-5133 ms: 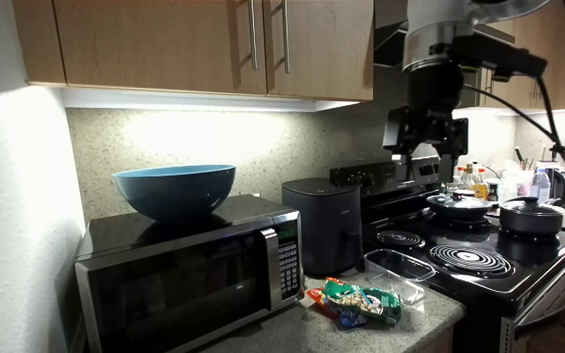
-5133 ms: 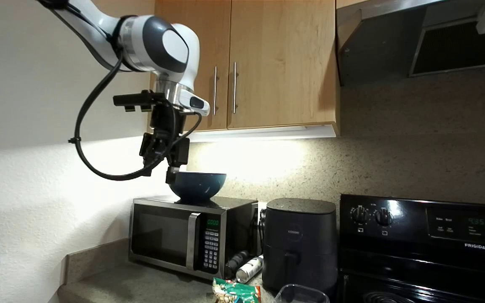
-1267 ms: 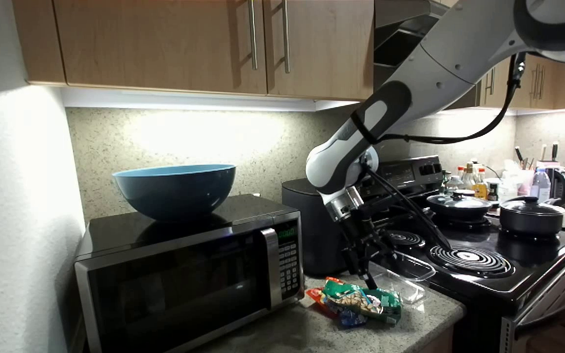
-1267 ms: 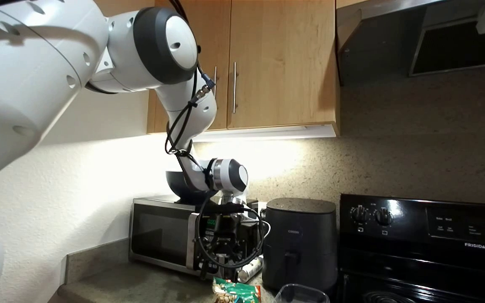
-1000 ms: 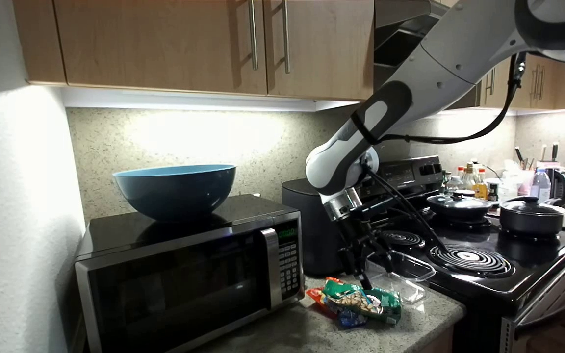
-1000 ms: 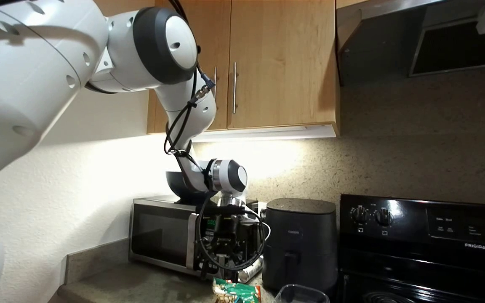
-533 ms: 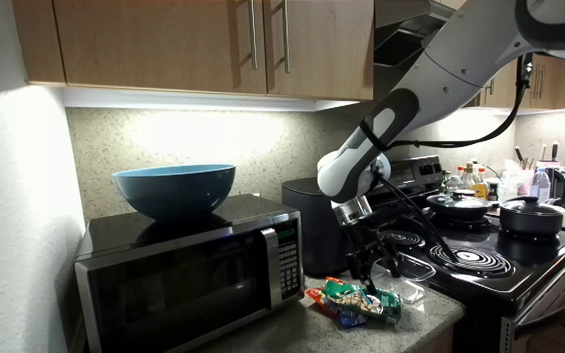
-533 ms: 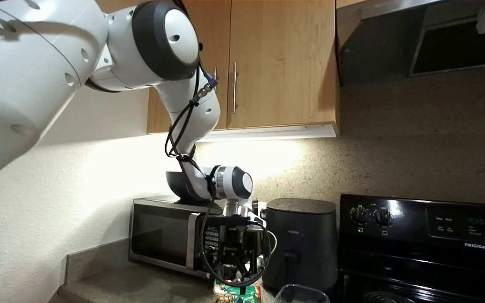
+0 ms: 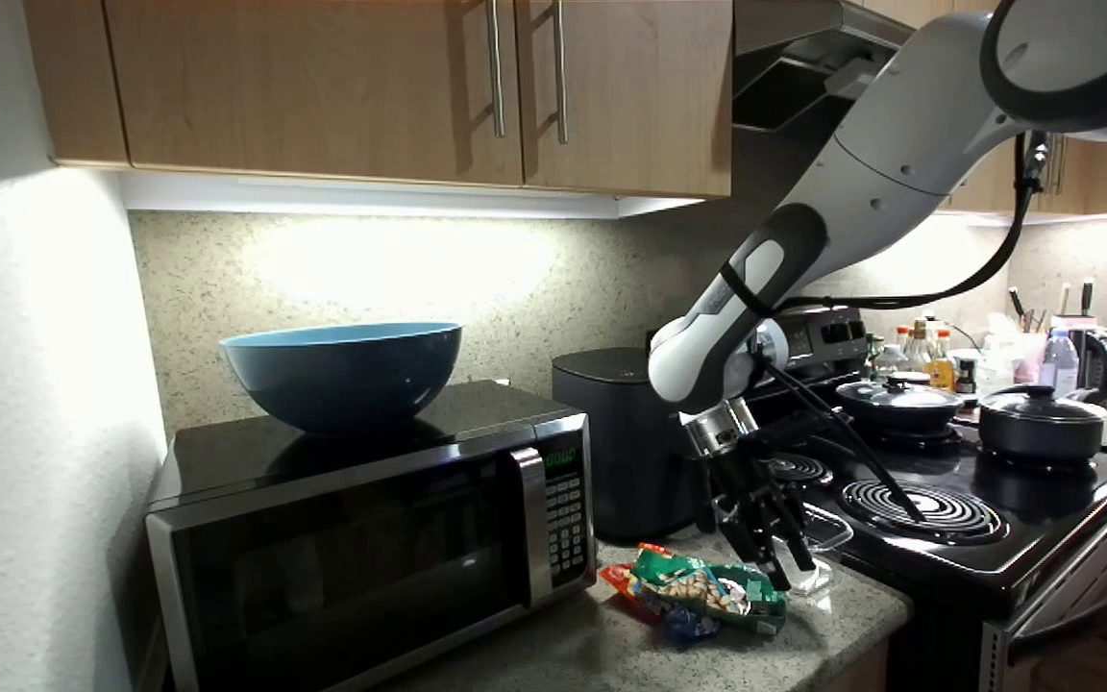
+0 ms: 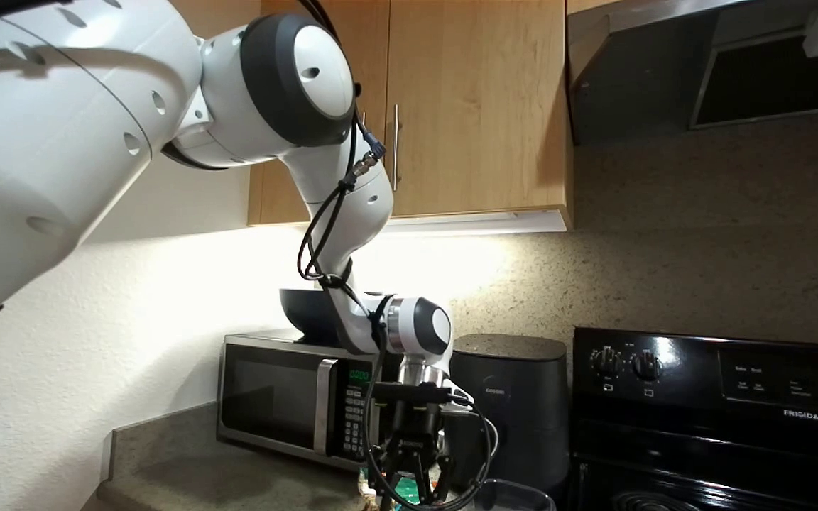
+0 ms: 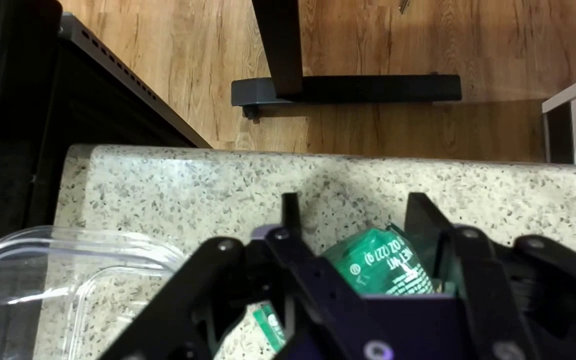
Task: Put the green pack in the transparent bowl
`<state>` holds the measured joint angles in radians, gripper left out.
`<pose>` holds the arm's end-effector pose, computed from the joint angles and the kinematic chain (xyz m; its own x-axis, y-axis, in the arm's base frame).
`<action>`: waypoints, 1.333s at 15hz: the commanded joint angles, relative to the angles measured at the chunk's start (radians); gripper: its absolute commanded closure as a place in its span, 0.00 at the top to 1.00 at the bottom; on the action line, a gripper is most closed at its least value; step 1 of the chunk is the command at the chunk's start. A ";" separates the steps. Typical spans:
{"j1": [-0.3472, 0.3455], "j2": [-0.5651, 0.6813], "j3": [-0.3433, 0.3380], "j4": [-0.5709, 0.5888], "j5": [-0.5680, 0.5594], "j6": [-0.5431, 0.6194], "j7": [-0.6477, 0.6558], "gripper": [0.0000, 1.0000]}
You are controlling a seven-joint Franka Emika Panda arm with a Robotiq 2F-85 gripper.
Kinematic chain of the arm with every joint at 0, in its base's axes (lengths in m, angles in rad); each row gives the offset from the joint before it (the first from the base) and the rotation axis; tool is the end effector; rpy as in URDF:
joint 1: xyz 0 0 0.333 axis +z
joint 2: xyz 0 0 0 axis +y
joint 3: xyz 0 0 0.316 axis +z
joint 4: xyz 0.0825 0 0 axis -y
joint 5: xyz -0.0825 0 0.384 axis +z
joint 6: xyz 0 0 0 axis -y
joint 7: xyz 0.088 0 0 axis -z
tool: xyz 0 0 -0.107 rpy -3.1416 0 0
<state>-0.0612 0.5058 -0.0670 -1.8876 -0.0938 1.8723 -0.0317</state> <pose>0.5650 -0.0793 0.2086 0.8631 -0.0605 -0.5013 -0.0233 -0.9965 0.0802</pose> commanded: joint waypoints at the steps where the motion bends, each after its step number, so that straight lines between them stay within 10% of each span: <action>1: 0.006 0.001 0.008 0.032 -0.023 -0.034 -0.028 0.78; 3: 0.003 0.002 0.007 0.021 -0.005 -0.011 -0.004 0.51; 5: 0.012 0.001 0.009 0.035 -0.006 -0.021 -0.003 0.62; 6: 0.016 0.010 0.008 0.043 -0.009 -0.015 0.007 0.94; 13: 0.016 0.112 0.005 0.141 -0.018 -0.059 -0.002 1.00; 20: -0.008 0.201 0.007 0.254 -0.004 -0.150 -0.034 0.39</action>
<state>-0.0510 0.6771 -0.0647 -1.6836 -0.0984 1.7705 -0.0347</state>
